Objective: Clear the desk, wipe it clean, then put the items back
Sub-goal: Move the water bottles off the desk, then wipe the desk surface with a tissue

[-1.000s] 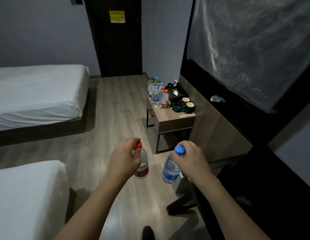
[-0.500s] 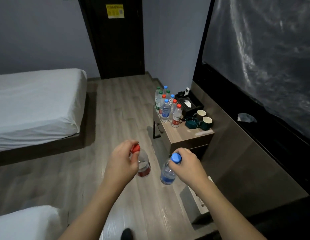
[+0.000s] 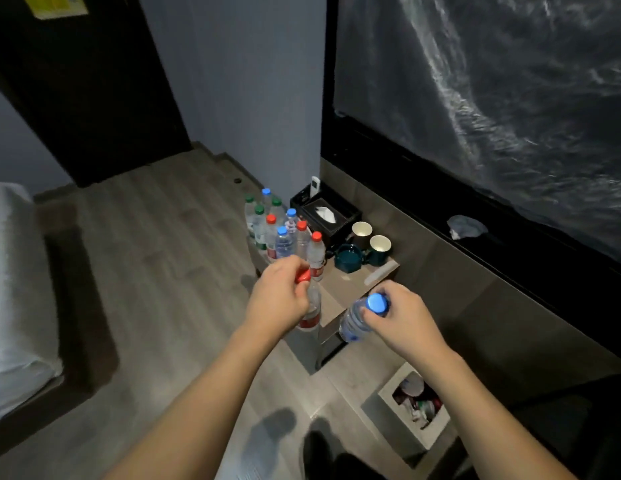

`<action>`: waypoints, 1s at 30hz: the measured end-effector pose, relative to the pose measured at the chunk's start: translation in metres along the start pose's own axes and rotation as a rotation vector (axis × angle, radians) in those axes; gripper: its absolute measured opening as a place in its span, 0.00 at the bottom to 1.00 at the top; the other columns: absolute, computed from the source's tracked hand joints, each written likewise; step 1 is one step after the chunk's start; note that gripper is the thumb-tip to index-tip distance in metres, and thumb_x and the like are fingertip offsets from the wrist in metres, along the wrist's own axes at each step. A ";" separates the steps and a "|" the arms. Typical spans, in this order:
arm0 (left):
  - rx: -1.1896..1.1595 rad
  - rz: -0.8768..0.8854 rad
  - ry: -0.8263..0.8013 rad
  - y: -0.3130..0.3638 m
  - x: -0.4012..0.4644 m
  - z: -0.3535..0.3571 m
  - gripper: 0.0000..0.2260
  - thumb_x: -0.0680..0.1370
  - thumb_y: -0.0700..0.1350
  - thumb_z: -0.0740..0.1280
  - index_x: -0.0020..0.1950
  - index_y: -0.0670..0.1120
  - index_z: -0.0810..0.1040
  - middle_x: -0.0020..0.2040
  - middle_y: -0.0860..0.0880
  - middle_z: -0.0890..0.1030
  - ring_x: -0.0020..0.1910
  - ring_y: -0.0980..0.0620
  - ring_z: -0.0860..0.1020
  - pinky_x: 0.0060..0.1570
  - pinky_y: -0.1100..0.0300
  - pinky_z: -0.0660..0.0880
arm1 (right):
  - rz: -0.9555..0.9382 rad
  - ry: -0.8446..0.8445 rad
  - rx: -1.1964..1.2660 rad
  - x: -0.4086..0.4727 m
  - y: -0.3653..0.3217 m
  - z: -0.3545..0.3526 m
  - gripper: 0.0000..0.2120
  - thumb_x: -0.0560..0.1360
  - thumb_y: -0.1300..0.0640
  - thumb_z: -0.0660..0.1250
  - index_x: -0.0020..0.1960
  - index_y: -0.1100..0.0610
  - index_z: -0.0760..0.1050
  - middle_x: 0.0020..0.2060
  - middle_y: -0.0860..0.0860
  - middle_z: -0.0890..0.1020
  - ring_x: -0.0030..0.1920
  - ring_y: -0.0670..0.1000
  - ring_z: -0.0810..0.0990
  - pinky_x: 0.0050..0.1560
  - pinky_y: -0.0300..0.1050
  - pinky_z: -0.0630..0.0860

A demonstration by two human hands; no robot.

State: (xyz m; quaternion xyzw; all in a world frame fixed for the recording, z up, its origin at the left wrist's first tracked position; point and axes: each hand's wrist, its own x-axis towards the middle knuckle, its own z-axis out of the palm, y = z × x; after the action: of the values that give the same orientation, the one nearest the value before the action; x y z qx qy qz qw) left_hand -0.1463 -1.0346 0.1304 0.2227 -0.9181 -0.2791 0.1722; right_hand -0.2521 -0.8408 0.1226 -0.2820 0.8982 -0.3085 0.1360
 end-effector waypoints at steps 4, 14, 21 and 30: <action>-0.001 0.014 -0.086 -0.027 0.067 0.030 0.07 0.75 0.43 0.66 0.51 0.50 0.74 0.47 0.53 0.76 0.48 0.52 0.75 0.48 0.57 0.72 | 0.092 -0.008 0.015 0.066 0.016 0.018 0.08 0.69 0.50 0.70 0.43 0.48 0.72 0.41 0.44 0.76 0.41 0.45 0.76 0.40 0.41 0.74; 0.069 0.026 -0.267 -0.115 0.190 0.080 0.07 0.73 0.41 0.65 0.50 0.47 0.79 0.46 0.50 0.76 0.47 0.48 0.76 0.47 0.56 0.73 | 0.309 -0.109 0.058 0.212 0.033 0.081 0.10 0.69 0.52 0.71 0.47 0.50 0.72 0.45 0.47 0.77 0.44 0.48 0.76 0.45 0.47 0.78; 0.155 -0.044 -0.485 -0.182 0.231 0.166 0.03 0.76 0.43 0.64 0.48 0.45 0.75 0.48 0.45 0.75 0.47 0.41 0.76 0.44 0.51 0.74 | 0.419 -0.059 0.086 0.278 0.066 0.156 0.09 0.70 0.54 0.70 0.43 0.54 0.71 0.41 0.51 0.76 0.41 0.53 0.76 0.40 0.46 0.73; 0.146 -0.026 -0.523 -0.222 0.241 0.213 0.04 0.76 0.38 0.66 0.51 0.41 0.75 0.51 0.42 0.74 0.45 0.41 0.76 0.42 0.51 0.73 | 0.545 -0.089 0.136 0.314 0.092 0.211 0.11 0.73 0.55 0.69 0.52 0.55 0.72 0.47 0.50 0.74 0.44 0.51 0.72 0.42 0.43 0.65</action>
State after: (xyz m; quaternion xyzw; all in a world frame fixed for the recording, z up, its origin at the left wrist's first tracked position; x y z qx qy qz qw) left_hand -0.3729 -1.2291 -0.1212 0.1666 -0.9461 -0.2625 -0.0906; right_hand -0.4548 -1.0669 -0.1200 -0.0334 0.9113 -0.3074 0.2718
